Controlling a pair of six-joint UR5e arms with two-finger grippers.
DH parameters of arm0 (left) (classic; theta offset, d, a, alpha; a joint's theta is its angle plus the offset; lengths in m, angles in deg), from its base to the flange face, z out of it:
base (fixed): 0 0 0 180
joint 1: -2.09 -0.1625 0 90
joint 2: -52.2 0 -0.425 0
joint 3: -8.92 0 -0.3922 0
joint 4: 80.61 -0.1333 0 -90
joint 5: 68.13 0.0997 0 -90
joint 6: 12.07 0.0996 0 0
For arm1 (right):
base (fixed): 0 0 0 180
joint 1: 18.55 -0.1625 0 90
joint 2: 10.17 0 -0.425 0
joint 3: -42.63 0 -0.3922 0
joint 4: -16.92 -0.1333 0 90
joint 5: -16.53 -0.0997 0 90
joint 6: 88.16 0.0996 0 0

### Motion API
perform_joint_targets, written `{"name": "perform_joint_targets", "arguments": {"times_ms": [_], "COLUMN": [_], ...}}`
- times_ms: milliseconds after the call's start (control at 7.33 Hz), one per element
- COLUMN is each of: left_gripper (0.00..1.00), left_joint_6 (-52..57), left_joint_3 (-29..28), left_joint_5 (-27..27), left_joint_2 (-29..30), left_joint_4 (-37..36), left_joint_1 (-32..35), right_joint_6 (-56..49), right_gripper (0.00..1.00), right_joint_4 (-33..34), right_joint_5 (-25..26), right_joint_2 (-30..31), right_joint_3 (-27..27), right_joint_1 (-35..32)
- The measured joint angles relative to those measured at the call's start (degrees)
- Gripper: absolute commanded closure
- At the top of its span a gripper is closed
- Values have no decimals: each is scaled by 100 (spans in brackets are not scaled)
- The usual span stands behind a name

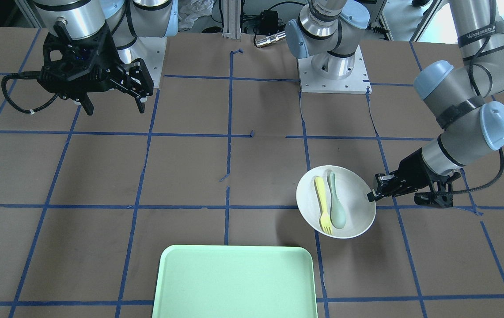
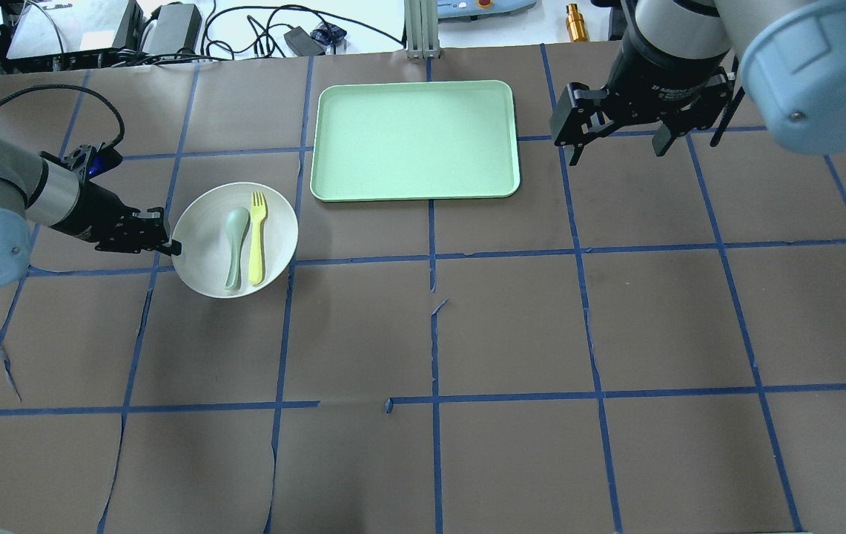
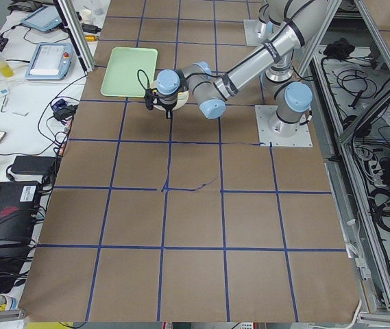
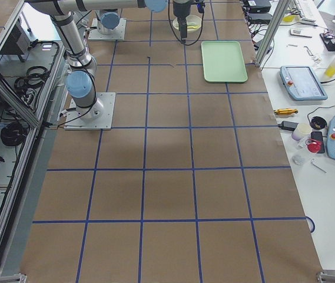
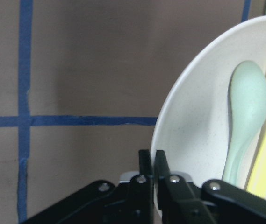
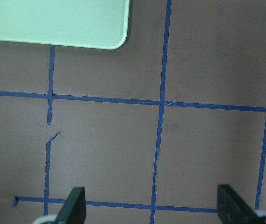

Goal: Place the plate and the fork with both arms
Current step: 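Carry the plate with the left gripper and lower it onto the green tray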

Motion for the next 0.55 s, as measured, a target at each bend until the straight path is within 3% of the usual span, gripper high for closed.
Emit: {"name": "perform_joint_targets", "arguments": {"times_ms": [273, 545], "left_gripper": [100, 100], "left_joint_6": [-123, -503], "left_joint_3": [-1111, -2168], "left_joint_5": [6, 94], "left_joint_2": [542, 1261], "left_joint_4": [643, 842], "left_joint_1": [525, 1011], "right_joint_6": [0, -1], "right_gripper": [0, 0], "right_joint_4": [0, 0], "right_joint_5": [-6, -7], "right_joint_2": [0, 0], "right_joint_3": [-3, -3], "right_joint_1": [-1, -4]}}
